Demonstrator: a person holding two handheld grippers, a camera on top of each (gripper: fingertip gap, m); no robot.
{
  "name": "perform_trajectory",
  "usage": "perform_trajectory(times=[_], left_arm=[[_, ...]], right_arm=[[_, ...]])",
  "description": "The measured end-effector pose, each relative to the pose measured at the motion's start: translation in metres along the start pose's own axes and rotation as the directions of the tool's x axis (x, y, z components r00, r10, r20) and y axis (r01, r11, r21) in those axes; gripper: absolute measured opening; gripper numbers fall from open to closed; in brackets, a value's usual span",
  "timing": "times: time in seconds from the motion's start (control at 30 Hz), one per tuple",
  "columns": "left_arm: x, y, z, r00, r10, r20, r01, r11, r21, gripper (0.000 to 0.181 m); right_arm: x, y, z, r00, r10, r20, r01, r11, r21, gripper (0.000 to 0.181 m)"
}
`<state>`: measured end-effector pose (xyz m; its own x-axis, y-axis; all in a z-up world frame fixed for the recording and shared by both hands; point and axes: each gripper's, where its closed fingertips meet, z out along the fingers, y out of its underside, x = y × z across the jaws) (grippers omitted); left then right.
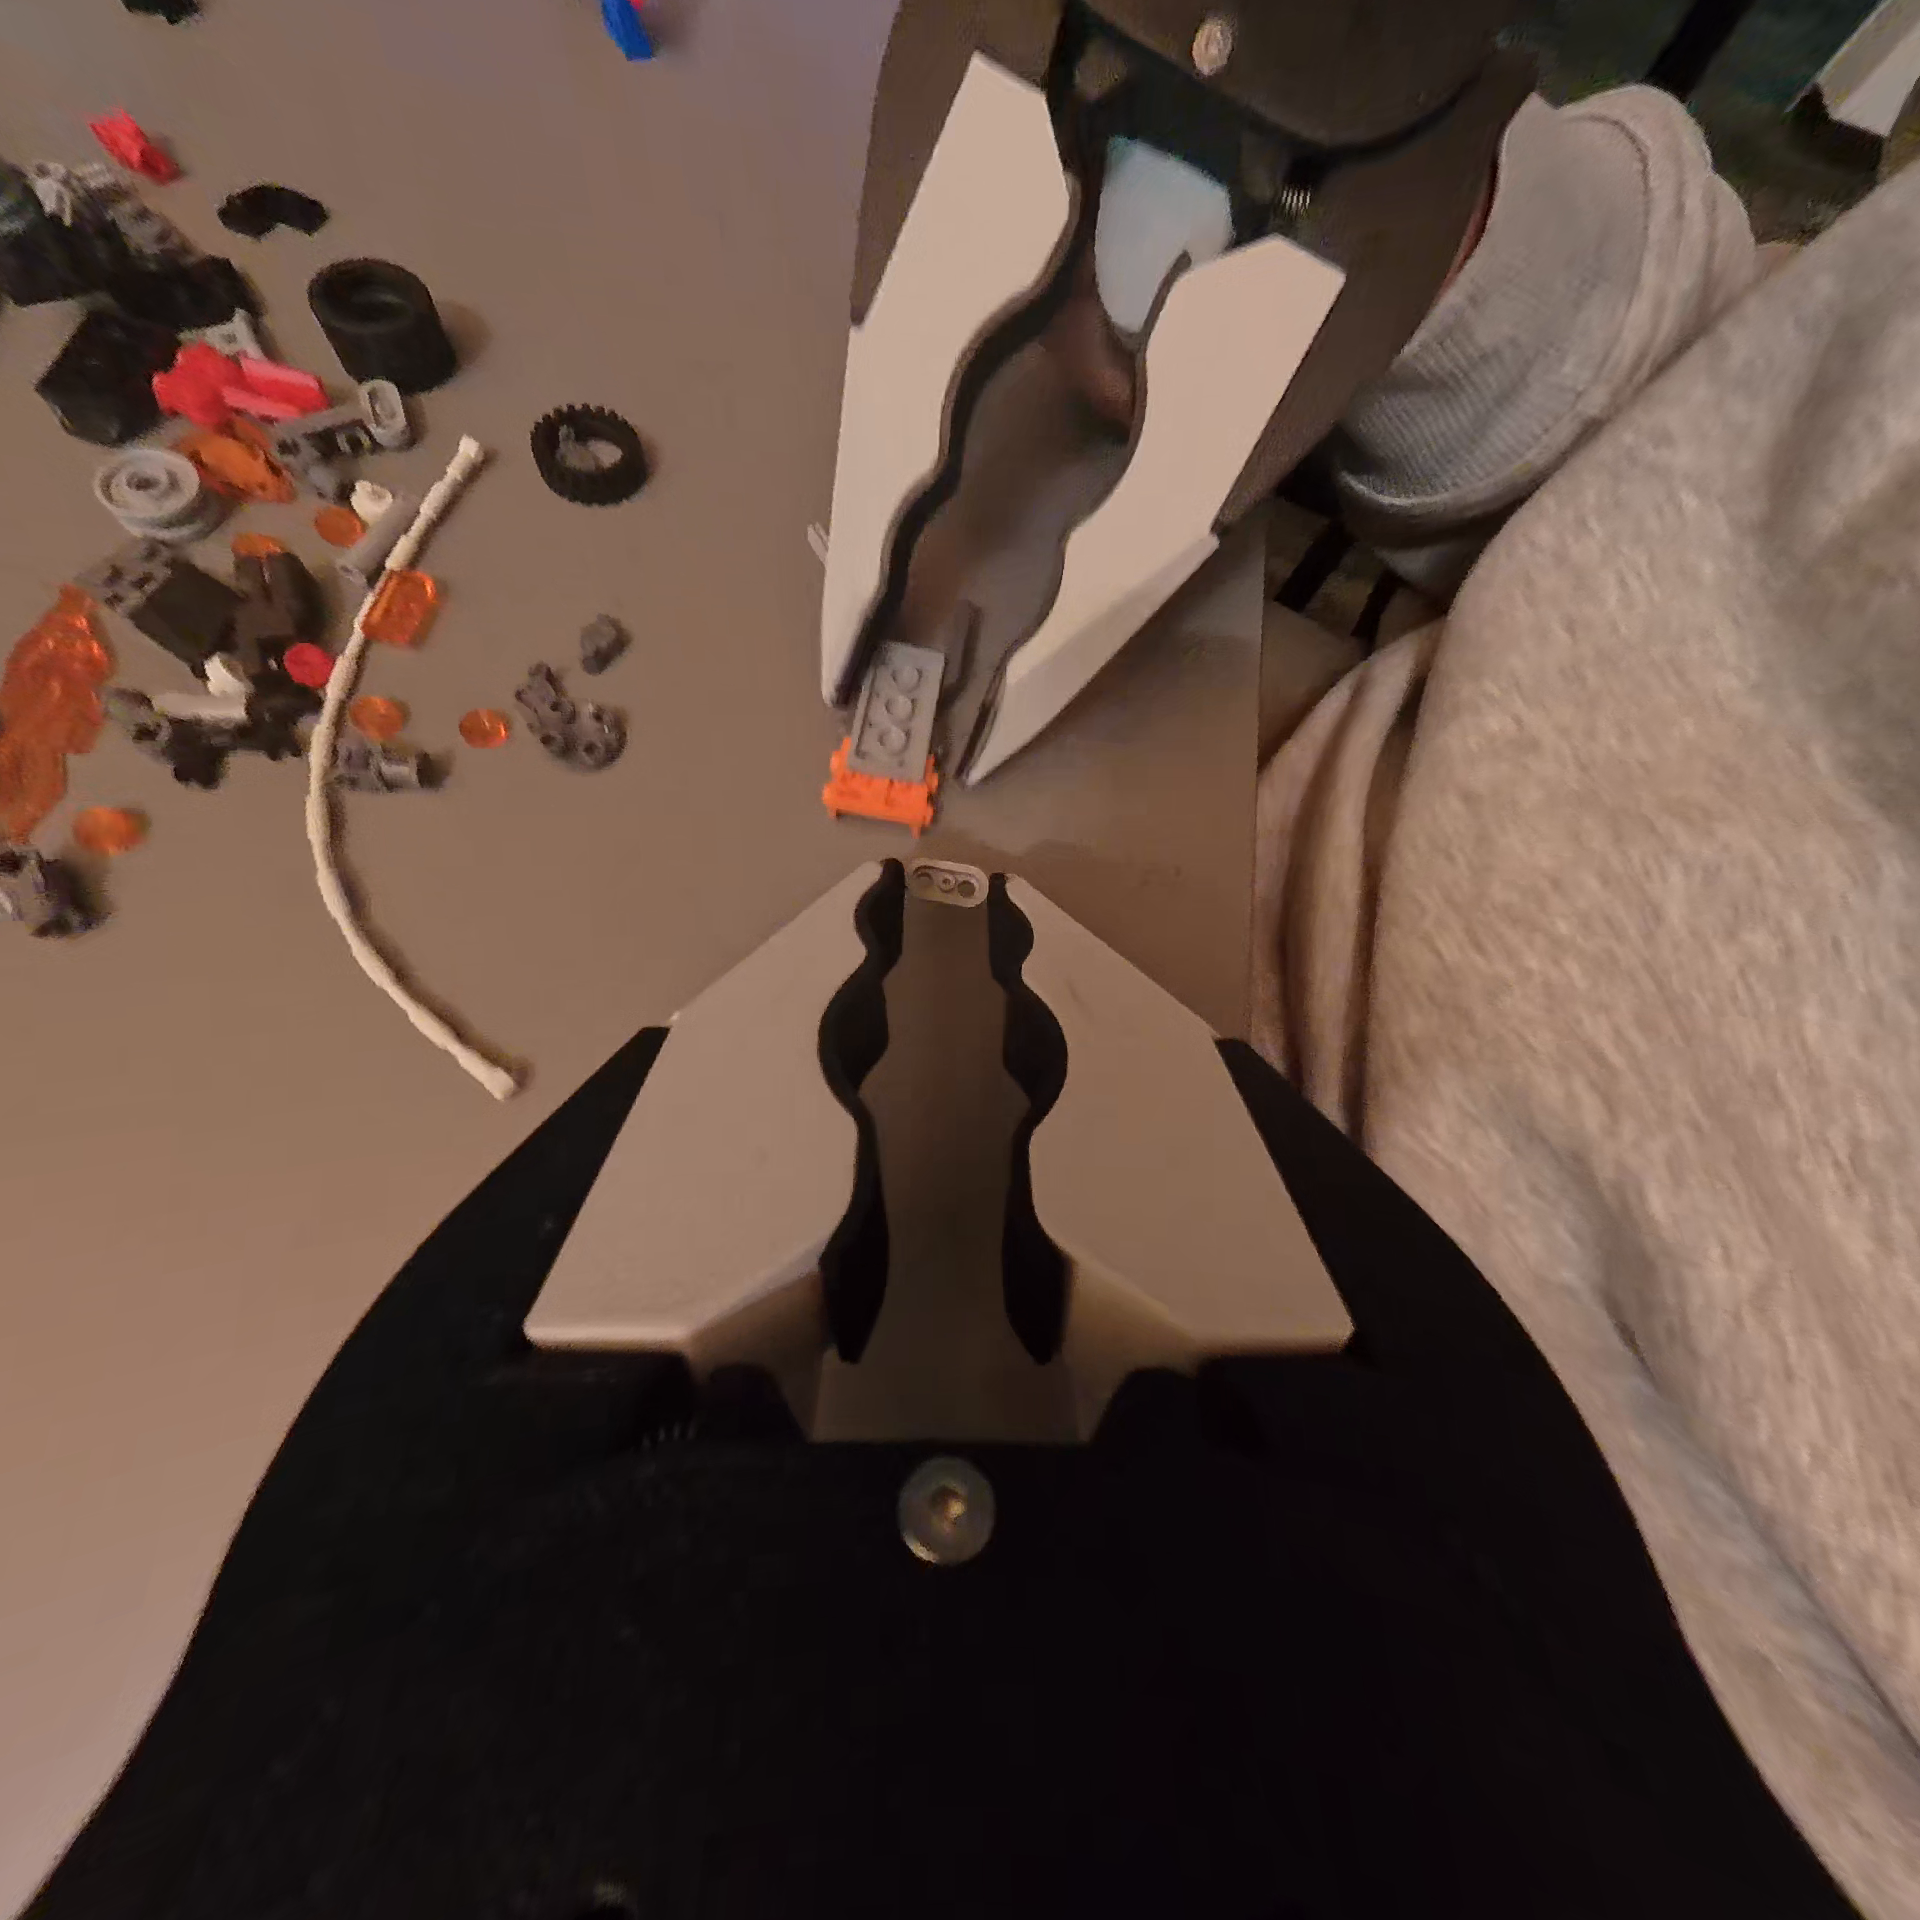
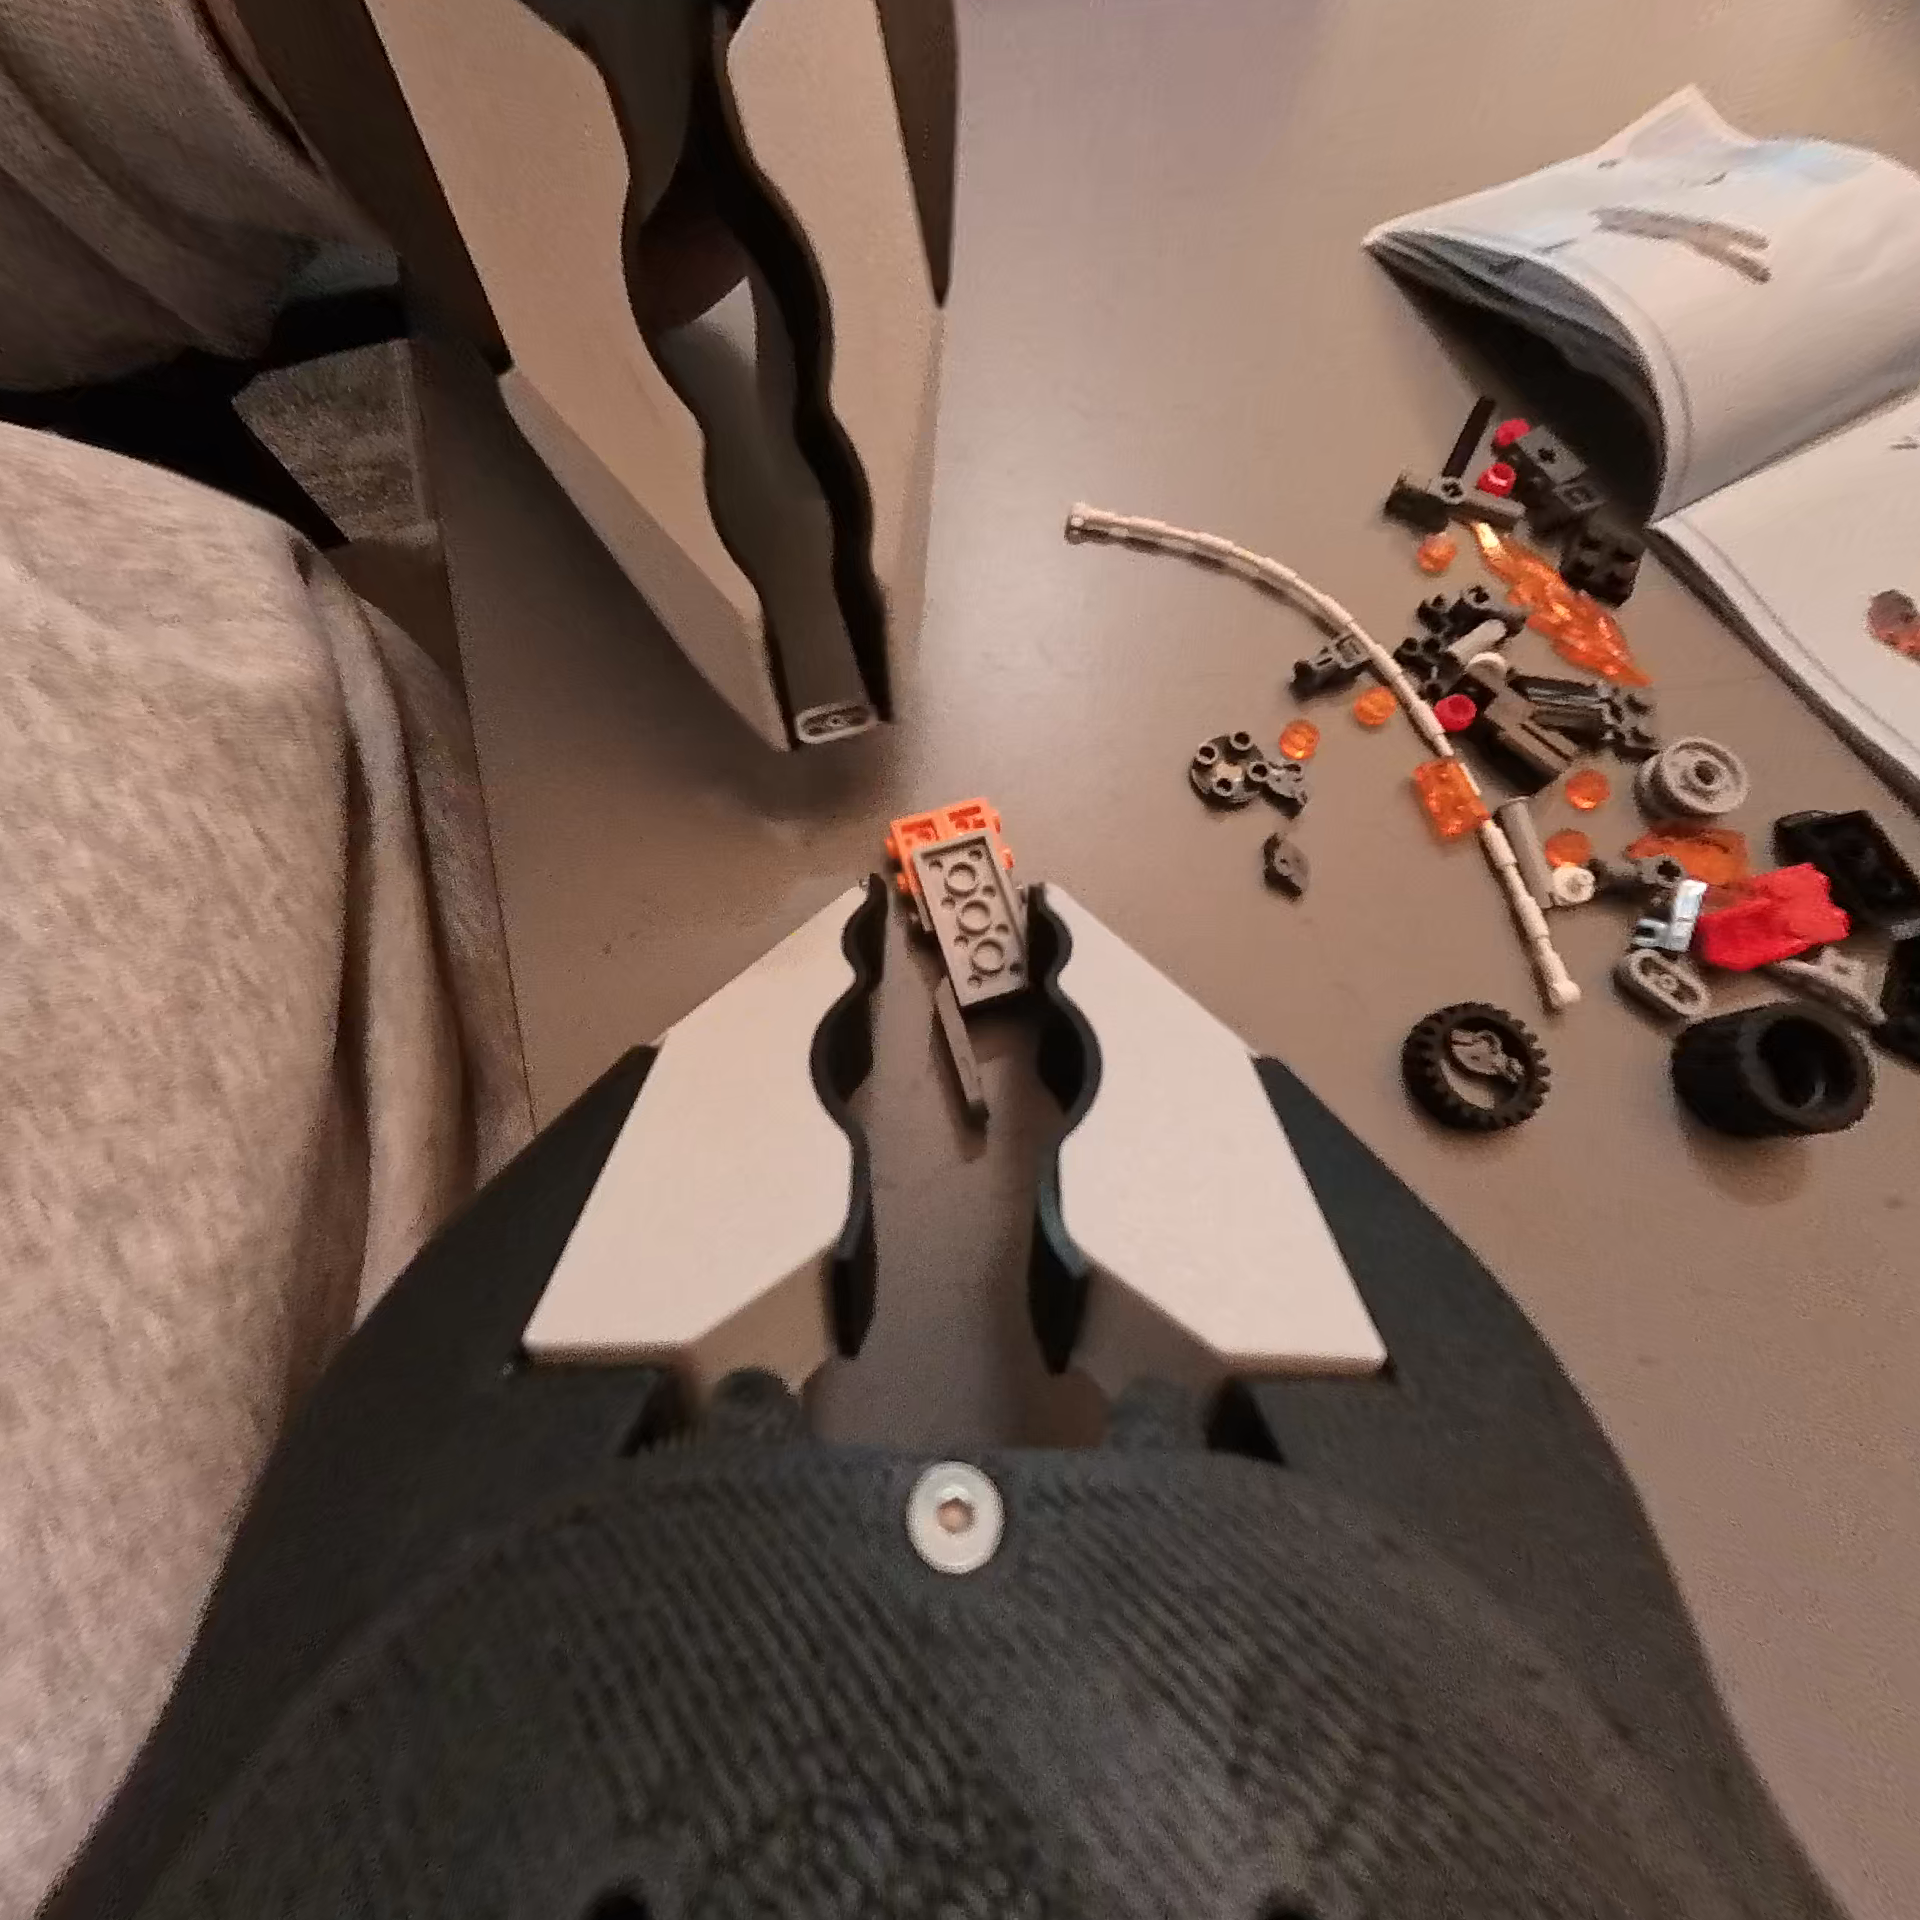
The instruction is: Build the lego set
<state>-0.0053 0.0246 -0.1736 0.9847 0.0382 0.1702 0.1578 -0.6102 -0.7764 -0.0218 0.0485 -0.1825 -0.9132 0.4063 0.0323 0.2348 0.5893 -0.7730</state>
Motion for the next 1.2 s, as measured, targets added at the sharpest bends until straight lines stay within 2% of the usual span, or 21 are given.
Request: perform_trajectory(times=[0.27, 1.2], left_arm=[[-0.01, -0.009, 0.019, 0.999, 0.033, -0.021, -0.034, 0.998, -0.048, 0.014], [-0.01, -0.008, 0.02, 0.997, 0.062, -0.043, -0.066, 0.994, -0.087, 0.014]], right_arm=[[-0.001, 0.004, 0.003, 1.0, 0.015, 0.021, -0.015, 0.999, -0.031, 0.021], [-0.003, 0.004, 0.003, 0.999, 0.019, 0.03, -0.018, 0.999, -0.031, 0.021]])
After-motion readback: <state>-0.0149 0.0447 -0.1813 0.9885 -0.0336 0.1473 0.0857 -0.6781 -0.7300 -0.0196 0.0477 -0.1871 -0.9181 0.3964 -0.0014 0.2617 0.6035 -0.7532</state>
